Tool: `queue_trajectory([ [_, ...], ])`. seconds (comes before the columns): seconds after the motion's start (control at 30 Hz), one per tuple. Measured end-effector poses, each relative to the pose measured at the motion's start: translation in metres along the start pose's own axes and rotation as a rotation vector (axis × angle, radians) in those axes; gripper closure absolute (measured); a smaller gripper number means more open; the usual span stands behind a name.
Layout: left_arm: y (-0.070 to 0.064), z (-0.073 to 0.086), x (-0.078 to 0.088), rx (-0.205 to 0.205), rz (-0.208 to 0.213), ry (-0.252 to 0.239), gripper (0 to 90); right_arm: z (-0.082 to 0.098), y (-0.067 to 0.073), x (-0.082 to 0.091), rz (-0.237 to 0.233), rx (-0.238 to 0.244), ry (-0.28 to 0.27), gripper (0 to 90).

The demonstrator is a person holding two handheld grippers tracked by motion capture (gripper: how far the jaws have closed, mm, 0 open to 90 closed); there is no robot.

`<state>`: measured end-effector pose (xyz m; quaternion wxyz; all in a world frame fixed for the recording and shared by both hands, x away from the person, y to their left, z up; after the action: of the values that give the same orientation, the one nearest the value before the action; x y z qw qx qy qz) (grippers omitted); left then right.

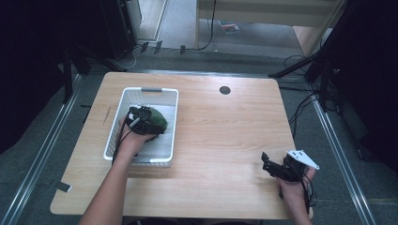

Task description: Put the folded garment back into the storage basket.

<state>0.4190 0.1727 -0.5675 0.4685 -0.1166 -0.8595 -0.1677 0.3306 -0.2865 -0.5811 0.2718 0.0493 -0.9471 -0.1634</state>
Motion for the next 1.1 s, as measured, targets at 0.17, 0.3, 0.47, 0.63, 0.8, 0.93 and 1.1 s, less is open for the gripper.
queue_trajectory([
  [0.17, 0.002, -0.002, 0.007, 0.022, 0.003, -0.034, 0.0, 0.0, 0.0, 0.0, -0.001, 0.001, 0.0, 0.0],
  [0.3, 0.005, -0.004, 0.017, 0.045, -0.005, -0.081, 0.0, 0.0, 0.0, 0.0, 0.0, 0.001, 0.001, 0.0],
  [0.47, 0.006, -0.006, 0.032, 0.051, -0.002, -0.141, 0.0, 0.0, 0.0, 0.0, -0.001, 0.0, 0.002, 0.0],
  [0.63, 0.008, -0.005, 0.049, 0.067, -0.002, -0.193, 0.0, 0.0, 0.0, 0.0, 0.0, 0.0, 0.002, 0.0],
  [0.8, 0.011, -0.001, 0.068, 0.083, -0.005, -0.247, 0.0, 0.0, 0.0, 0.0, -0.003, -0.001, 0.001, 0.0],
  [0.93, 0.014, 0.005, 0.082, 0.089, -0.002, -0.28, 0.0, 0.0, 0.0, 0.0, -0.001, -0.003, 0.003, 0.0],
  [1.1, 0.02, 0.015, 0.093, 0.101, -0.008, -0.299, 0.0, 0.0, 0.0, 0.0, 0.0, -0.002, 0.004, 0.0],
])
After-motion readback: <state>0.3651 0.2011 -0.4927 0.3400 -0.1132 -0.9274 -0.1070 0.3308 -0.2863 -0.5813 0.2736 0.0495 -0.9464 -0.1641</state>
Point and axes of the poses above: each handheld gripper's, and its own axes: x roughly backward along the jaws, z roughly out of its underside, y roughly to its left, the point moved 7 cm from there along -x, roughly forward along the jaws, and after that the axes turned 14 degrees about -x, right-handed, at the moved point
